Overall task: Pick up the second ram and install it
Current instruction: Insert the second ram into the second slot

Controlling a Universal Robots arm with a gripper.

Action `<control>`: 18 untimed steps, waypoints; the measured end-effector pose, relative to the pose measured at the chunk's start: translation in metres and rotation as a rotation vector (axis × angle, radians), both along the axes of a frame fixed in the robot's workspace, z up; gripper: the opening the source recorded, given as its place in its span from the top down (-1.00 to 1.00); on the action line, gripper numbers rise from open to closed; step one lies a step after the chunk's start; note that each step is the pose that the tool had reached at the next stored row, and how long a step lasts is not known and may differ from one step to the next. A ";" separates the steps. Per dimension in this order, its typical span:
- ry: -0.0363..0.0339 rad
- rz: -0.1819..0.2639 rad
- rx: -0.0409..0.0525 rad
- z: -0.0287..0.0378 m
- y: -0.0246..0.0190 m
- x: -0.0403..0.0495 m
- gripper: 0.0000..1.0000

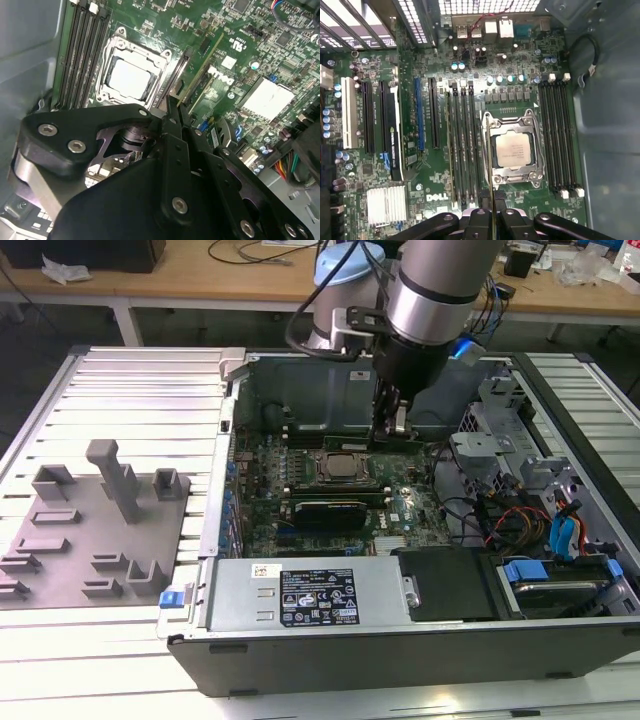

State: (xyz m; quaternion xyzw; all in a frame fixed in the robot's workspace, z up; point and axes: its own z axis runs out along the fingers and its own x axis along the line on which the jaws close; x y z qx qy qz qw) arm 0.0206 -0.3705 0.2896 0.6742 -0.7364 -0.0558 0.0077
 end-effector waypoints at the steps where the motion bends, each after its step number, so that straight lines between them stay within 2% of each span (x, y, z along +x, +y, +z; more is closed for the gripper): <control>1: 0.0000 0.000 0.0001 -0.0013 -0.0009 -0.0025 0.73; 6: 0.0000 0.003 0.0000 -0.0035 -0.0017 -0.0082 0.73; 18: 0.0000 0.004 0.0001 -0.0107 -0.0017 -0.0106 0.73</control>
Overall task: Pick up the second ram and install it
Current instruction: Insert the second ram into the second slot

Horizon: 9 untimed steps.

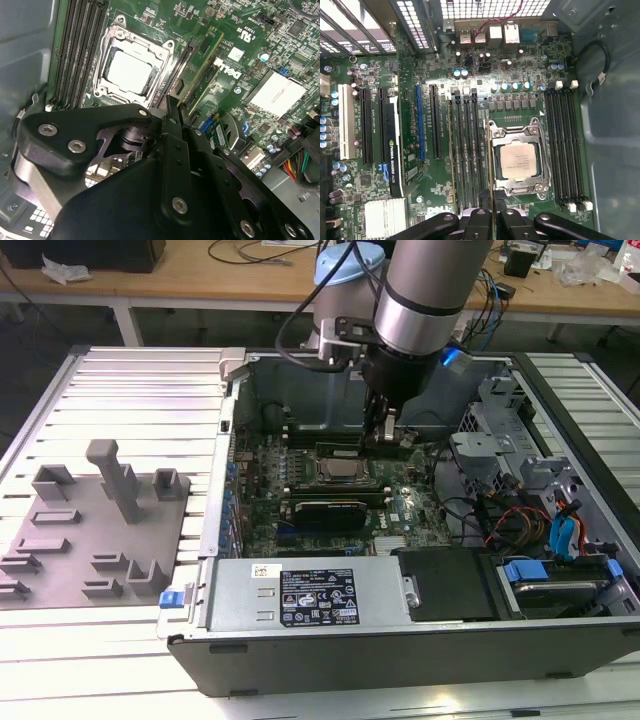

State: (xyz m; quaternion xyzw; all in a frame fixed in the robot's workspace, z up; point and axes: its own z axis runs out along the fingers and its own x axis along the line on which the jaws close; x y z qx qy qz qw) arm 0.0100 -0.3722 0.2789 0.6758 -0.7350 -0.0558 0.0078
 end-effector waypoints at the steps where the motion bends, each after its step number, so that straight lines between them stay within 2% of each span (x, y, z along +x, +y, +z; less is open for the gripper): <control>1: 0.0000 0.000 0.0000 -0.0005 0.0000 -0.0001 0.73; 7: -0.0001 0.000 0.0001 -0.0070 0.0000 -0.0027 0.73; 9: 0.0000 0.000 0.0000 -0.0114 0.0005 -0.0041 0.73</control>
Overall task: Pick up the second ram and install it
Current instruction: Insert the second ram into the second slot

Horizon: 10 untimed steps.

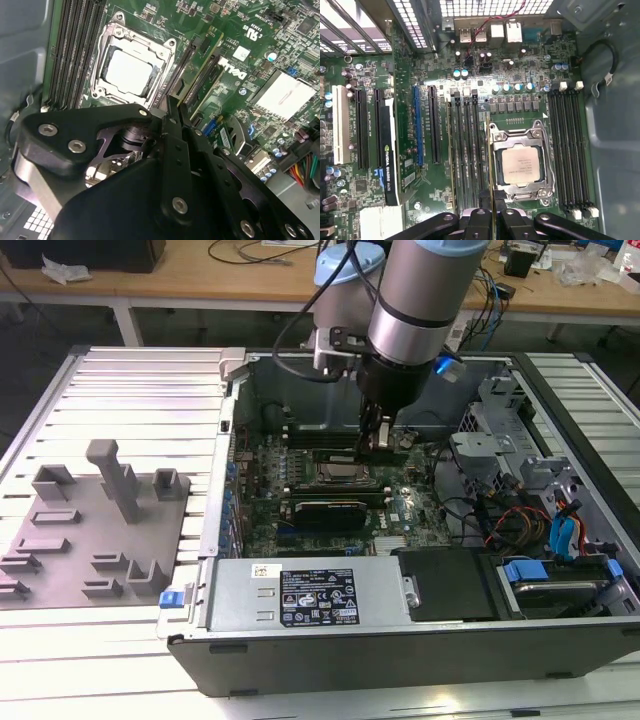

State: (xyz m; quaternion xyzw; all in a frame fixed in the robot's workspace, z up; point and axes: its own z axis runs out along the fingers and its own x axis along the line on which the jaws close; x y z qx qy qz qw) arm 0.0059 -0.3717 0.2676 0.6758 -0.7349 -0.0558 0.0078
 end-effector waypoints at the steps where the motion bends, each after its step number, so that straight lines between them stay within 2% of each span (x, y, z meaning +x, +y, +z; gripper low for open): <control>1: 0.0000 0.000 0.0001 -0.0014 0.0001 -0.0001 0.73; 10: 0.0000 0.000 0.0000 -0.0119 0.0004 -0.0012 0.73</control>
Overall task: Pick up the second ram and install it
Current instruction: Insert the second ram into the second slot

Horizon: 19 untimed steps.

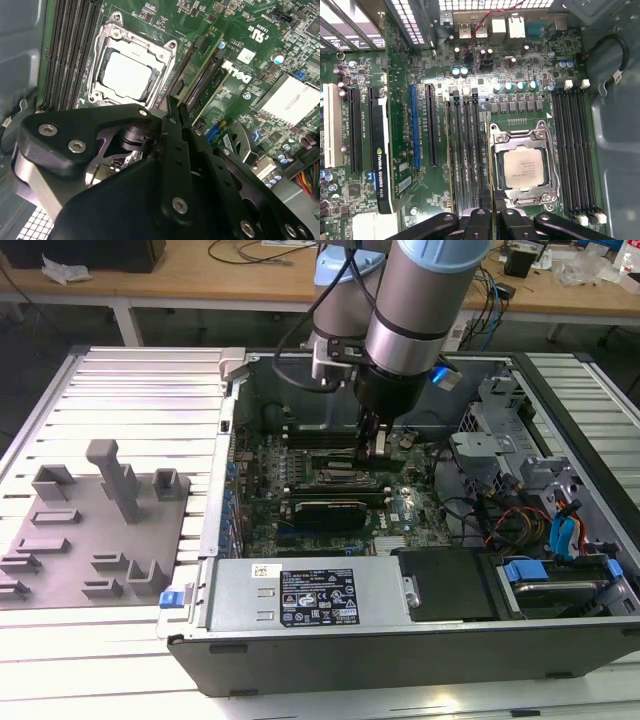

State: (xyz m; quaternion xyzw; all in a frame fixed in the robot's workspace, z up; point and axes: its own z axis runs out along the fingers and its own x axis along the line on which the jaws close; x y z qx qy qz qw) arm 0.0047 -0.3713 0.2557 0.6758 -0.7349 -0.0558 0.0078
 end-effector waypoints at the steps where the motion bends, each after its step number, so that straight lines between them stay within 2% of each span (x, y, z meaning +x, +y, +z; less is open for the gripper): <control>1: -0.0001 0.000 0.0001 -0.0015 0.0002 -0.0001 0.73; 7: -0.0001 0.000 0.0001 -0.0105 0.0036 -0.0020 0.73; 9: 0.0000 0.000 0.0000 -0.0117 0.0032 -0.0105 0.73; 11: -0.0001 0.000 0.0001 -0.0121 0.0010 -0.0153 0.73; 14: -0.0001 0.000 -0.0001 -0.0128 -0.0066 -0.0229 0.73; 16: -0.0001 -0.001 -0.0005 -0.0142 -0.0107 -0.0237 0.73; 18: -0.0001 -0.003 -0.0041 -0.0153 -0.0110 -0.0237 0.73; 19: 0.0000 -0.003 -0.0099 -0.0162 -0.0110 -0.0237 0.73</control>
